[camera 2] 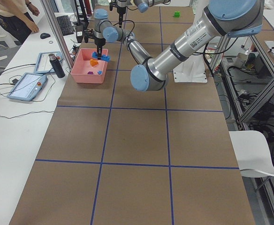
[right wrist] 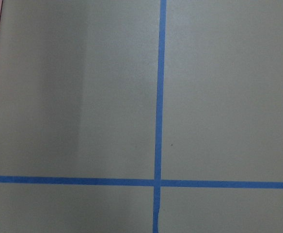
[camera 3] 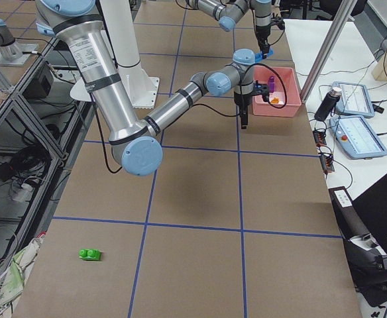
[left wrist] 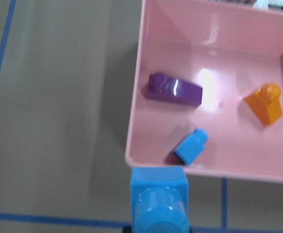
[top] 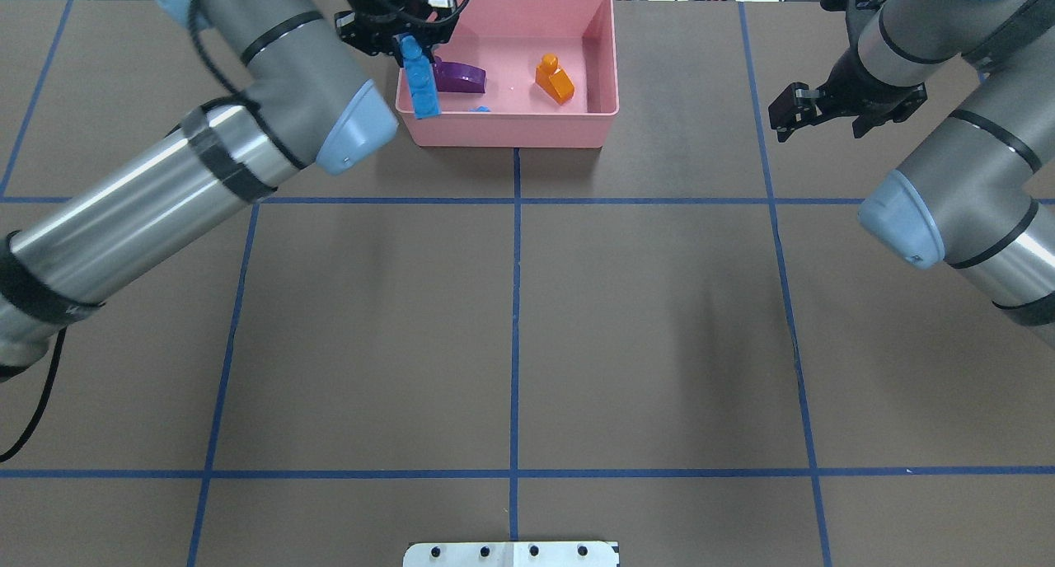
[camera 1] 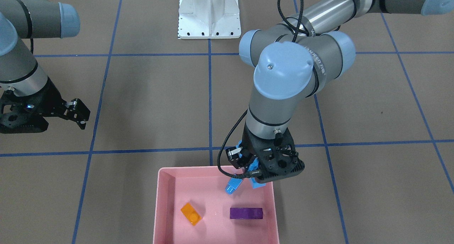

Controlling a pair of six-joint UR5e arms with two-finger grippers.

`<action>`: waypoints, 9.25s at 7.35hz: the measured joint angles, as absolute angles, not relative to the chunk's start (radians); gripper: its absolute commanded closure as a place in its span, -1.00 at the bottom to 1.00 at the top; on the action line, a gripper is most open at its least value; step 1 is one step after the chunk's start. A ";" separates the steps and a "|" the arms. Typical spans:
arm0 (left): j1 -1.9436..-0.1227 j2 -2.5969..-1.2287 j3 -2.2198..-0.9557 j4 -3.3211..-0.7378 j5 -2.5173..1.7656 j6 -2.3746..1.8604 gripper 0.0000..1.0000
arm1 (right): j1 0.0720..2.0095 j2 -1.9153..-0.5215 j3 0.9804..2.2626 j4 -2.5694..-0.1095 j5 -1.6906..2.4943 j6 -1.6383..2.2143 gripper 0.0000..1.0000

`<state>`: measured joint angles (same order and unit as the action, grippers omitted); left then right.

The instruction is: Put all blocks into box

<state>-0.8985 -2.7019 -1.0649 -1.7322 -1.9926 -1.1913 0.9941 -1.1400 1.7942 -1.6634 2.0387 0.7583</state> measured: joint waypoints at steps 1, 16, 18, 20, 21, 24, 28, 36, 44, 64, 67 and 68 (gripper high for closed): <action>-0.900 -2.761 -0.918 -1.839 -1.993 -1.247 0.67 | 0.994 -1.138 1.790 -1.663 2.039 0.758 -0.99; -1.221 -2.300 -1.318 -1.400 -2.150 -0.082 -1.00 | 1.112 -1.837 2.112 -1.433 2.114 0.474 -1.00; -1.301 -2.185 -1.320 -1.434 -2.204 0.095 -1.00 | 1.177 -2.085 2.052 -1.113 2.203 0.443 -1.00; -1.319 -2.057 -1.322 -1.570 -2.218 0.124 -1.00 | 1.270 -2.273 1.903 -0.793 2.284 0.372 -1.00; -1.321 -2.023 -1.322 -1.618 -2.220 0.122 -1.00 | 1.303 -2.338 1.830 -0.691 2.299 0.342 -1.00; -1.322 -2.001 -1.325 -1.653 -2.221 0.120 -1.00 | 1.341 -2.429 1.606 -0.521 2.238 0.286 -1.00; -1.322 -1.997 -1.334 -1.657 -2.221 0.120 -1.00 | 1.340 -2.426 1.505 -0.495 2.331 0.226 -1.00; -1.322 -1.987 -1.367 -1.657 -2.221 0.096 -1.00 | 1.332 -2.322 1.380 -0.508 2.403 0.192 -0.74; -1.322 -1.986 -1.376 -1.657 -2.223 0.091 -1.00 | 1.330 -2.322 1.348 -0.508 2.434 0.164 0.90; -1.317 -1.936 -1.459 -1.647 -2.321 -0.027 -1.00 | 1.184 -0.921 1.607 -1.746 2.311 0.724 1.00; -1.315 -1.939 -1.458 -1.647 -2.349 -0.052 -1.00 | 1.017 -0.537 1.234 -1.619 2.169 1.036 1.00; -1.315 -1.940 -1.457 -1.646 -2.352 -0.053 -1.00 | 0.988 -0.461 1.082 -1.483 2.119 1.114 1.00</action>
<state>-1.3147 -1.9401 -1.4574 -1.6462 -2.3516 -0.0532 0.9877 -0.4612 1.0815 -1.4829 2.1195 1.1138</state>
